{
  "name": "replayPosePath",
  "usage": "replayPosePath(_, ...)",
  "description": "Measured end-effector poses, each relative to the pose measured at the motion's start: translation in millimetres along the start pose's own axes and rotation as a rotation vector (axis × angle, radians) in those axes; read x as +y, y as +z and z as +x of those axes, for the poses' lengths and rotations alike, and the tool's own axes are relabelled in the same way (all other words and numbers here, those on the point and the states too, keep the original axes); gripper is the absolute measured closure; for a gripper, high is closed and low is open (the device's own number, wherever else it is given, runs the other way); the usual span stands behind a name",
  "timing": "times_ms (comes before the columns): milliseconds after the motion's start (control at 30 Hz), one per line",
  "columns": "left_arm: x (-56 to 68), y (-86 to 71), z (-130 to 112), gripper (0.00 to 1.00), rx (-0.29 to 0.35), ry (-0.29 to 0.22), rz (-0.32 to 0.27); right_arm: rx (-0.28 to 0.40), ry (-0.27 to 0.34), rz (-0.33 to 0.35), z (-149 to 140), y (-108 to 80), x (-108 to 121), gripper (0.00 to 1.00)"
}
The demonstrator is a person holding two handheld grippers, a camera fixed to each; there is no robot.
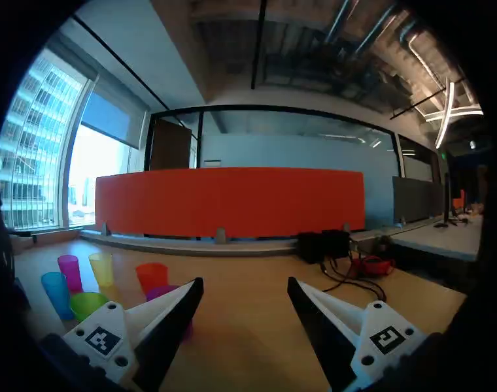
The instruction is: Pour water
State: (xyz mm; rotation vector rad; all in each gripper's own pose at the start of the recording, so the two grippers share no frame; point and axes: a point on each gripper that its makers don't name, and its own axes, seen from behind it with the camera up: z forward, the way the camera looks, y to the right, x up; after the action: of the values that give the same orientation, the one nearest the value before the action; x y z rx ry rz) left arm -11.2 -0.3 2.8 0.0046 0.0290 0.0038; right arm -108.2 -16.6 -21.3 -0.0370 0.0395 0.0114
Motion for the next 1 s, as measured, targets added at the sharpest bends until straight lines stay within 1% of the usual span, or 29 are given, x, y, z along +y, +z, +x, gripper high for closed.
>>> replayPosePath(100, -0.1, -0.1, 0.0, 0.03, 0.000, 0.000, 0.000, -0.006, 0.004, 0.001, -2.6, 0.6, 0.8, 0.00)
replayPosePath(300, -0.1, -0.3, -0.1, 0.03, 0.000, 0.000, 0.000, -0.022, -0.007, -0.004, -7.7, 2.6, 2.3, 0.00)
replayPosePath(1000, -0.6, -0.4, -0.1, 0.03, 0.000, 0.000, 0.000, -0.025, -0.010, 0.001, -5.5, 0.6, -0.9, 0.00)
